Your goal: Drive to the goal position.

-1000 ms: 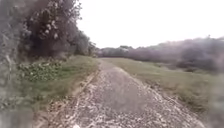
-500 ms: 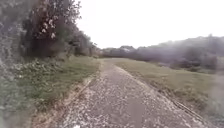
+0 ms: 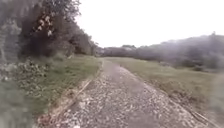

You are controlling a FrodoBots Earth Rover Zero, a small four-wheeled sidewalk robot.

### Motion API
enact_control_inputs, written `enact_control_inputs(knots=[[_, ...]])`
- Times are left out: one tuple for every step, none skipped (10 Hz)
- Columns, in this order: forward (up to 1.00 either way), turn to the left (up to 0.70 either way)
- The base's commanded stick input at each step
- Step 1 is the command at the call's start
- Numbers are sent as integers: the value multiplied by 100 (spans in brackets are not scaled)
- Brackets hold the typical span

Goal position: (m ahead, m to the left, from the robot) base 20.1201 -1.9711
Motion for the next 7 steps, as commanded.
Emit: enact_control_inputs(knots=[[70,0],[70,0],[70,0],[70,0],[70,0],[70,0],[70,0]])
